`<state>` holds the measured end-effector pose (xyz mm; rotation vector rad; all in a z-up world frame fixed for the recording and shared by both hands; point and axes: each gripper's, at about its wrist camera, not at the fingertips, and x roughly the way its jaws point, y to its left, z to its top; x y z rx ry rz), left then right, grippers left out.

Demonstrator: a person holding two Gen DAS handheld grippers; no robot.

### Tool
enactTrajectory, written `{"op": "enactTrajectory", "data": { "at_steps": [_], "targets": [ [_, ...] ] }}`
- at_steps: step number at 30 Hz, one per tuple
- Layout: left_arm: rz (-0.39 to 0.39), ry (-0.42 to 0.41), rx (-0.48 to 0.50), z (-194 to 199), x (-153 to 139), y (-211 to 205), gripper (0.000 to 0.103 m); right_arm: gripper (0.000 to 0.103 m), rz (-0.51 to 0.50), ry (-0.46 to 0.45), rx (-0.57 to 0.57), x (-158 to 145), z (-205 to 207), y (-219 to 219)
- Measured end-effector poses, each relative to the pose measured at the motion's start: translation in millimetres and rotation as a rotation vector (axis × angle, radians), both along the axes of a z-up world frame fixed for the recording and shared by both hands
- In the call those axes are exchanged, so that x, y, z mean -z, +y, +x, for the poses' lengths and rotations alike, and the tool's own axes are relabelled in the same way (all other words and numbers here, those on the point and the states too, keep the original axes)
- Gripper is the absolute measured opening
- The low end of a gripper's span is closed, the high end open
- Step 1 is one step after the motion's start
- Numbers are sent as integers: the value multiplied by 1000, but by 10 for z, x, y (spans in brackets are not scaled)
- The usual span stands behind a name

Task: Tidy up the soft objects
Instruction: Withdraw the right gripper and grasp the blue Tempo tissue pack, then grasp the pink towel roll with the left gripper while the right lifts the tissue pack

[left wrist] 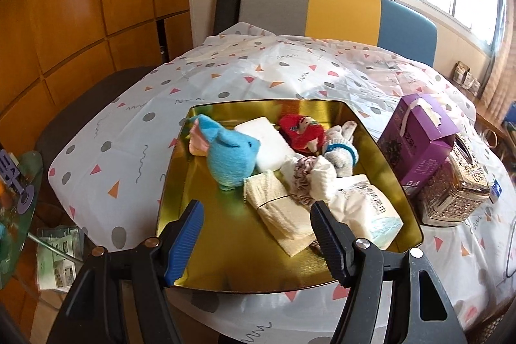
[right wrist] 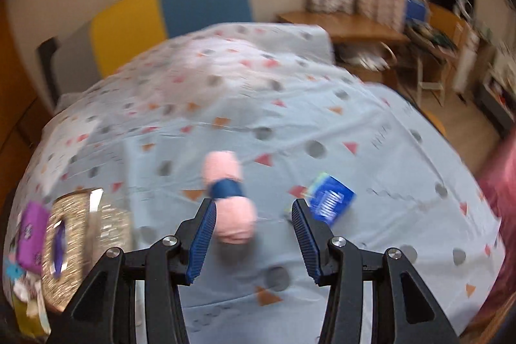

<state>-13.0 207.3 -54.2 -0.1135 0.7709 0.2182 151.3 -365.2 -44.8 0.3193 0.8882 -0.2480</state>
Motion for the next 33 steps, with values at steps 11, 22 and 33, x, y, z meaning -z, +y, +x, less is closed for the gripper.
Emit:
{"op": "enactTrajectory", "data": {
  "at_steps": [11, 22, 33],
  "targets": [
    [-4, -13, 73, 171, -141, -325, 69, 58, 300, 38, 277, 537, -159, -874],
    [18, -43, 226, 276, -378, -831, 69, 70, 180, 134, 249, 702, 379, -731],
    [5, -144, 538, 609, -948, -1958, 70, 52, 30, 236, 224, 693, 404, -736]
  ]
}}
